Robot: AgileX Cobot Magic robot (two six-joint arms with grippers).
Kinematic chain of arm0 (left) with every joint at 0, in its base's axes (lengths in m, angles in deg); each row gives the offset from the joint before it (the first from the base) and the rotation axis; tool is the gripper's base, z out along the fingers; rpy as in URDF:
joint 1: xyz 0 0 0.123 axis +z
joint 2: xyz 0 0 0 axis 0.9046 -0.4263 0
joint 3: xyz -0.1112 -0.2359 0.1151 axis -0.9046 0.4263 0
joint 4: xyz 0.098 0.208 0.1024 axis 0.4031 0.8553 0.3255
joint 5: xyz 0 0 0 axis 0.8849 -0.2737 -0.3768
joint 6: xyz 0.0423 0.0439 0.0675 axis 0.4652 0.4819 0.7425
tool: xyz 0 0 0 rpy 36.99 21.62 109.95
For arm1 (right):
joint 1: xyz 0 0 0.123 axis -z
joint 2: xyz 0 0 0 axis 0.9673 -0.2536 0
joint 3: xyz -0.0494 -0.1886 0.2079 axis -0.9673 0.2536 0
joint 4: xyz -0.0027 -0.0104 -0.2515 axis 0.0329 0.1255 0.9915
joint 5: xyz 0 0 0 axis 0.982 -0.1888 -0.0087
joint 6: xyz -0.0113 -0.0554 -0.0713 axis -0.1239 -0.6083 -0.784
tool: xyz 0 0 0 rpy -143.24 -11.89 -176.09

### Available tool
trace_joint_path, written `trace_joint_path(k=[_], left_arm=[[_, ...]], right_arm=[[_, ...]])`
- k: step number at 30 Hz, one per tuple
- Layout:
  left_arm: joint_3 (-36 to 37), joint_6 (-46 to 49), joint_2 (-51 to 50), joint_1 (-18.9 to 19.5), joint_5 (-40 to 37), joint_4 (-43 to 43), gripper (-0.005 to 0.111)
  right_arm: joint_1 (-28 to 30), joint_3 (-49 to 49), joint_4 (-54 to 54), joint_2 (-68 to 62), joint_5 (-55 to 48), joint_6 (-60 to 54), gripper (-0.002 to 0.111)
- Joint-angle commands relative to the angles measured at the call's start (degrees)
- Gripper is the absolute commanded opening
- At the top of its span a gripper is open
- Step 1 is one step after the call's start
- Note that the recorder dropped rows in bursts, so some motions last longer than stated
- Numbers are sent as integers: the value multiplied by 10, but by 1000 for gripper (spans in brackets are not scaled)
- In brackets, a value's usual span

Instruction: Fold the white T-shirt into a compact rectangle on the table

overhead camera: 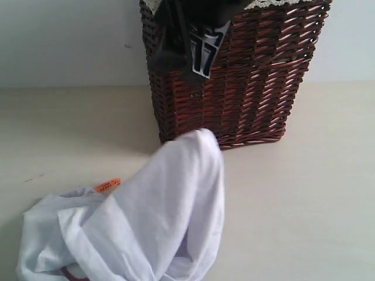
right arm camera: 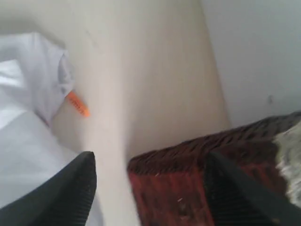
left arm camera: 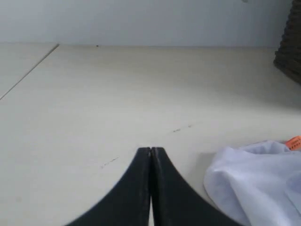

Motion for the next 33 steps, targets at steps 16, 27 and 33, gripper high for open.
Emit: trace_joint_path(k=[16,27,33], left_arm=[[0,-1,4,-1,4,-2,0],[0,-1,4,-1,4,-2,0],[0,-1,4,-1,4,-2,0]], right_arm=[[-19,16,-235,-108,-120,-16,63],[-72,15,-205,-244,34,-11,63],[-72,4,-279,-266,41,-12,63]])
